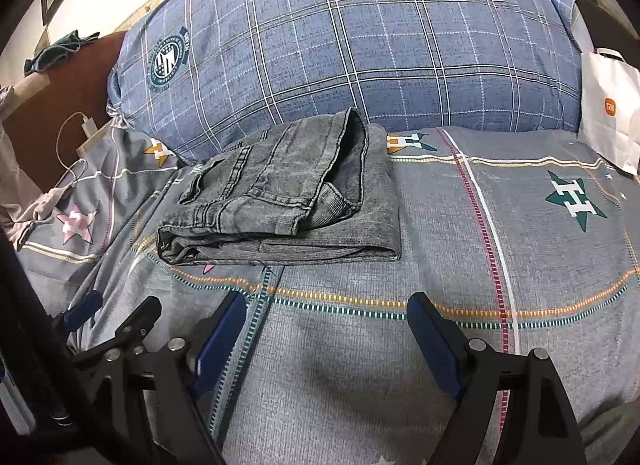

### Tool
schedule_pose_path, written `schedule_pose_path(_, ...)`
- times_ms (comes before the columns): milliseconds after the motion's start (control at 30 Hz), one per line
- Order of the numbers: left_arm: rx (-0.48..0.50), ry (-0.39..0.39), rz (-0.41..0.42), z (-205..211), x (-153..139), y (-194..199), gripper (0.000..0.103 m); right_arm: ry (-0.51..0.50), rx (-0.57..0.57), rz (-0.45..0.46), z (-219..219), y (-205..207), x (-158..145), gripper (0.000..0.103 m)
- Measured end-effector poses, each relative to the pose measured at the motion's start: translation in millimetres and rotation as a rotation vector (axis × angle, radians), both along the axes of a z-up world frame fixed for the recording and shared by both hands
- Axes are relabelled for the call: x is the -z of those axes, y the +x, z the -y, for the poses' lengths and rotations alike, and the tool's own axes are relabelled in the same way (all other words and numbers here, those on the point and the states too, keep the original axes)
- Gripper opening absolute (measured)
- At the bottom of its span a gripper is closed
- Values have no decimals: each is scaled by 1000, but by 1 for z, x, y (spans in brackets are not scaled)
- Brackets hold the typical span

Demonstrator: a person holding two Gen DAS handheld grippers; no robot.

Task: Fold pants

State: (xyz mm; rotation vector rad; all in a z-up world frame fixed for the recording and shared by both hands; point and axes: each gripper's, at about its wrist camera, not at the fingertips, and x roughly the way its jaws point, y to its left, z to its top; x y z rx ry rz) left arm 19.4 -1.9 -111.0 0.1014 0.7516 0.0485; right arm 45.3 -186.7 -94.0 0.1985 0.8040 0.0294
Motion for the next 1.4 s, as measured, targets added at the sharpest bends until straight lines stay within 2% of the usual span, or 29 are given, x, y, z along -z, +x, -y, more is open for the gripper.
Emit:
schedule_pose_path(267,13,-14,-33,4,5,5,84,9,14,-1,2,5,2,85)
schedule_pose_path(367,10,-16,-19,4,2,5,84,8,11,-4,1,6,3,85)
schedule_pose_path(767,-6,-27,28,-2,-12,0,84,-54,-20,93,-7,-6,-10,85)
schedule_pose_path(1033,-12,-24,48,-2,-16,-6,84,-58,-14,117,-9,-12,-18,85)
schedule_pose_path(1400,-13,-18,46,-2,-14,-5,84,-54,-7,106,-7,-9,-14,85)
